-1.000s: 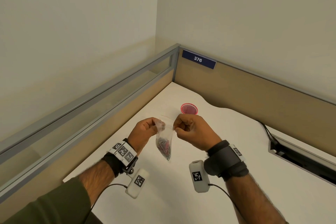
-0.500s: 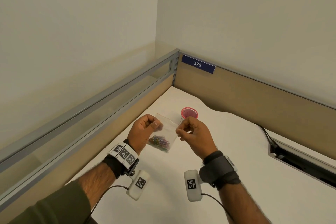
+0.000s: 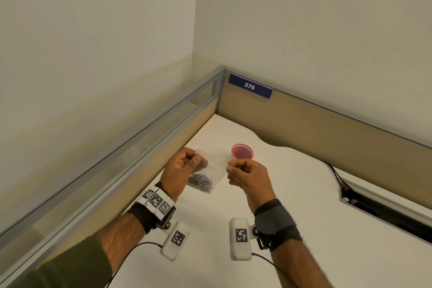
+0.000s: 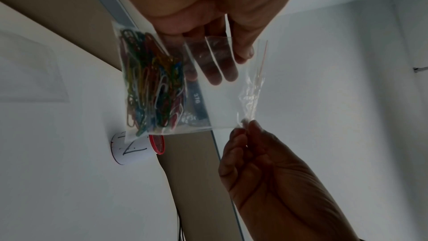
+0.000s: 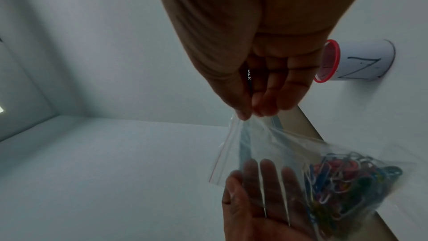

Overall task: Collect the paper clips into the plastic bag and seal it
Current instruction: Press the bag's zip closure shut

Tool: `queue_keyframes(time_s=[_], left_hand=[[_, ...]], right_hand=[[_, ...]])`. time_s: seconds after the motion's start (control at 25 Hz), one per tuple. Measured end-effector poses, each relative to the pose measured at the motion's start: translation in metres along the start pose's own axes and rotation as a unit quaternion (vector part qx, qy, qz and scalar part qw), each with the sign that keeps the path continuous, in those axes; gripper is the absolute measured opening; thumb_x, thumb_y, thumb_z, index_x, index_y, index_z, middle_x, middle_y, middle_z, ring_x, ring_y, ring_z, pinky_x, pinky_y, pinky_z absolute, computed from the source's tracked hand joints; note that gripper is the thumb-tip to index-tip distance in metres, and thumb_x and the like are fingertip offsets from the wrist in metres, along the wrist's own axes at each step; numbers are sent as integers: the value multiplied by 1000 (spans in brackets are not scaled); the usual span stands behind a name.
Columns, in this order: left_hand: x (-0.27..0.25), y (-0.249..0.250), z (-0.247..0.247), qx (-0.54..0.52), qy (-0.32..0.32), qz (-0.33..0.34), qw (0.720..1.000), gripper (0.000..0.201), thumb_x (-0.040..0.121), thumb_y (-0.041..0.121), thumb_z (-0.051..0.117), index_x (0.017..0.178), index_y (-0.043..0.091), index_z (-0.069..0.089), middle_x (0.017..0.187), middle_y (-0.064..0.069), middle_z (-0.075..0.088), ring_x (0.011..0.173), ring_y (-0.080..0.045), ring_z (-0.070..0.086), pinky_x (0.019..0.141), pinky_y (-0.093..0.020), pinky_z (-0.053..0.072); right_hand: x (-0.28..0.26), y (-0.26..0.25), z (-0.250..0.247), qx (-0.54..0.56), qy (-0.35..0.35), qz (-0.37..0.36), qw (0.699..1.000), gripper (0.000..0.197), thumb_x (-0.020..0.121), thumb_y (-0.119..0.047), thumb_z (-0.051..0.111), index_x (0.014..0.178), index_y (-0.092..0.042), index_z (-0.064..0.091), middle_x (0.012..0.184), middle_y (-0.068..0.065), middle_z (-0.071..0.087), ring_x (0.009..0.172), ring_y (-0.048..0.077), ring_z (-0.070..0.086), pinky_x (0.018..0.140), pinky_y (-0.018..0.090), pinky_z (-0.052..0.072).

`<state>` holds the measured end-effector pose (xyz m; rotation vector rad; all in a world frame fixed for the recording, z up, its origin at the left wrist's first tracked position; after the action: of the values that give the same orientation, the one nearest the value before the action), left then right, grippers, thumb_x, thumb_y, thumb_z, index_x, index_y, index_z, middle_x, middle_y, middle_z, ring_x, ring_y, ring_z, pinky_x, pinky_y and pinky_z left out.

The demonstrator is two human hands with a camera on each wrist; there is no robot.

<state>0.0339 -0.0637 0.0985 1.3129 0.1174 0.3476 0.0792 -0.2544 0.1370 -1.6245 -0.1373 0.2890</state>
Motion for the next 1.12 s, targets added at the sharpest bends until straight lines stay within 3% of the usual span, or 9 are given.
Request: queue_keyframes(time_s=[0.44,0.64,0.76,0.84,0.96,1.12], left_hand=[[26,-7,-25,-17,-40,-30,999,9,98,10,56,93,9,63,85,-1,77,88,-20,73,82,-28,58],[22,-7,-21,-19,-41,-28,999,7,96,8,58,94,7,64,88,-5,76,90,-22,71,87,-30,56],[16,-9,-19,21,-15,-26,999,3,92,10,65,93,12,67,90,-5,76,92,-22,71,90,-36,56],[7,-10,-12,32,-15,-23,999,18,86,13,74,101,16,66,98,-5,75,99,-23,71,88,-36,57],[-1,-6,1,112,-51,9,992,36,80,17,81,112,22,65,104,-1,73,102,-17,70,90,-29,57],[-5,-1,20,293,-88,60,950,21,83,31,78,102,30,69,99,15,72,98,-5,67,85,-18,54]], right_hand=[[12,-2,30,-66,47,24,996,8,88,-8,64,86,-4,71,77,8,71,65,18,62,57,27,52],[10,-3,24,-78,65,-20,995,7,87,-7,65,84,-3,70,77,8,69,64,15,57,55,23,50],[10,-7,16,-100,44,-43,993,5,85,-7,67,84,-4,69,80,7,70,63,11,57,57,20,51],[8,-8,11,-142,28,-66,987,4,84,-8,68,81,-5,68,80,7,69,64,9,59,59,17,50],[2,-4,4,-225,22,-99,969,4,84,-12,67,82,-9,67,79,4,68,72,14,62,67,17,52],[-1,2,-1,-258,9,-123,958,3,85,-15,66,82,-13,66,78,0,66,74,15,61,71,17,50]])
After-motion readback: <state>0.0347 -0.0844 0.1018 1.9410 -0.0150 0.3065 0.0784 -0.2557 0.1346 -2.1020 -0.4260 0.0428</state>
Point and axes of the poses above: each hand's wrist, its own x-axis towards the middle knuckle, its own z-axis out of the palm, y = z × x, the point moved 2 cm from there along x, towards the middle knuckle
